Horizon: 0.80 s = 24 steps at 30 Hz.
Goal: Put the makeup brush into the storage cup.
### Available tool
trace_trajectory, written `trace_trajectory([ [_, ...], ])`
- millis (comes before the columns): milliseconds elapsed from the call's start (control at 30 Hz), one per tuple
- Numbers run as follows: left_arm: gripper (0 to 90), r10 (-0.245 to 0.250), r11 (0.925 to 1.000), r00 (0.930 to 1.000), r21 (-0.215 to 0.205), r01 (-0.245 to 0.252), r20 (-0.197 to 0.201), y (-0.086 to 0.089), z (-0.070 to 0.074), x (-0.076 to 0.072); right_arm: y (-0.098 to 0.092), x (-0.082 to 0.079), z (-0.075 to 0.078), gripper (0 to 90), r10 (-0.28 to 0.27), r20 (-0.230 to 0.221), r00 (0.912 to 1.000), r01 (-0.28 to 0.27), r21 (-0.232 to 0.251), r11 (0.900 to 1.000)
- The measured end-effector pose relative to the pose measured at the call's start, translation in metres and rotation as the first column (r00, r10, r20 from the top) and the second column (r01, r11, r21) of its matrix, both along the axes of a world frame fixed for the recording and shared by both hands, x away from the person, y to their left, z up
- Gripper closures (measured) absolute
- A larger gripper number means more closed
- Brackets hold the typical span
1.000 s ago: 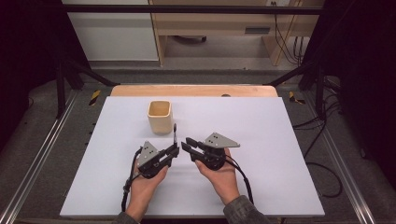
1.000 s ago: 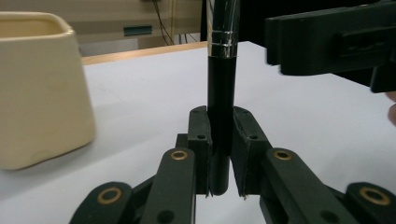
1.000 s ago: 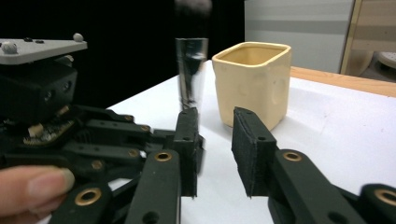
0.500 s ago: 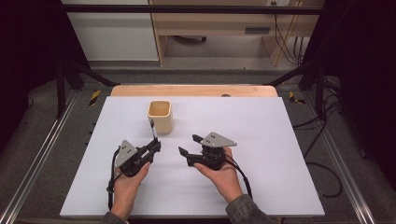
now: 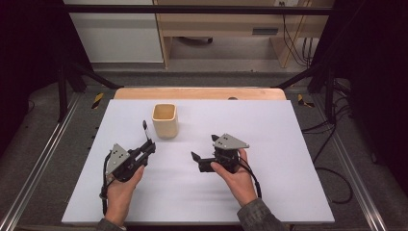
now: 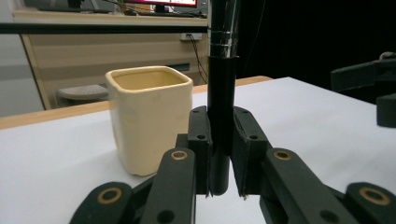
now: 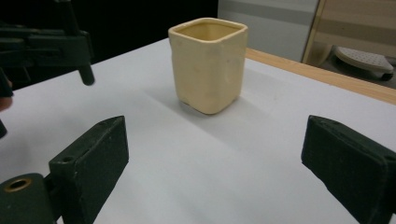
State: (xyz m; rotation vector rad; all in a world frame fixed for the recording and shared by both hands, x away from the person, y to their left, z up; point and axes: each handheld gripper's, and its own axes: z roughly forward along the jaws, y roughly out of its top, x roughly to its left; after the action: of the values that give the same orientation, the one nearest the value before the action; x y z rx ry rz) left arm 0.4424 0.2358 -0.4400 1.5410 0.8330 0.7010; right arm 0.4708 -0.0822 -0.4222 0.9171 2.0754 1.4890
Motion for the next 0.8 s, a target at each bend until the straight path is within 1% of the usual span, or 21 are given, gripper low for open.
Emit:
trace_trajectory([
  [67,79.1,0.000,1.0000,1.0000,-0.003,0.000,0.004,0.002,0.001,0.000,-0.004,0.001,0.000,7.8,-0.012,0.003,0.9999,0.012,-0.017,1.000],
  [200,79.0,-0.001,1.0000,0.9999,0.005,0.001,0.013,0.004,0.003,0.001,-0.014,0.000,-0.002,8.1,-0.031,0.012,0.9994,0.032,-0.029,0.999],
  [267,79.0,0.000,1.0000,0.9999,0.002,0.000,0.015,0.006,0.004,0.001,-0.020,0.000,-0.003,7.6,-0.041,0.012,0.9991,0.041,-0.018,0.999],
  [333,79.0,0.000,1.0000,0.9999,-0.001,0.000,0.014,0.008,0.004,0.001,-0.026,0.000,-0.003,7.6,-0.058,0.026,0.9980,0.059,-0.016,0.998],
  [367,79.0,0.000,1.0000,0.9999,0.000,0.000,0.016,0.008,0.004,0.001,-0.030,0.000,-0.003,8.6,-0.070,0.031,0.9971,0.070,-0.012,0.997],
  [400,79.0,-0.001,1.0000,0.9999,-0.001,0.001,0.017,0.009,0.004,0.001,-0.034,0.001,-0.003,10.3,-0.076,0.026,0.9968,0.076,-0.008,0.997],
  [467,79.0,-0.002,1.0000,0.9998,-0.006,0.002,0.019,0.009,0.005,0.001,-0.039,0.002,-0.002,11.0,-0.072,0.025,0.9971,0.072,0.000,0.997],
  [533,79.0,-0.002,1.0000,0.9997,-0.003,0.002,0.023,0.011,0.006,0.001,-0.044,0.001,-0.002,10.9,-0.075,0.029,0.9968,0.075,-0.008,0.997],
  [600,79.0,-0.001,1.0000,0.9997,-0.009,0.001,0.025,0.013,0.008,0.000,-0.049,-0.001,-0.003,10.3,-0.076,0.026,0.9967,0.077,-0.005,0.997],
  [667,79.0,-0.001,0.9997,0.9998,-0.025,0.002,0.021,0.015,0.008,0.001,-0.053,-0.003,-0.005,9.6,-0.077,0.031,0.9966,0.077,-0.007,0.997],
  [733,79.0,0.000,0.9997,0.9998,-0.025,0.000,0.019,0.016,0.009,0.003,-0.059,-0.007,-0.009,7.5,-0.076,0.044,0.9961,0.077,-0.019,0.997],
  [800,79.0,0.001,0.9993,0.9999,-0.037,-0.001,0.011,0.015,0.009,0.005,-0.066,-0.010,-0.011,6.7,-0.079,0.059,0.9951,0.080,-0.024,0.996],
])
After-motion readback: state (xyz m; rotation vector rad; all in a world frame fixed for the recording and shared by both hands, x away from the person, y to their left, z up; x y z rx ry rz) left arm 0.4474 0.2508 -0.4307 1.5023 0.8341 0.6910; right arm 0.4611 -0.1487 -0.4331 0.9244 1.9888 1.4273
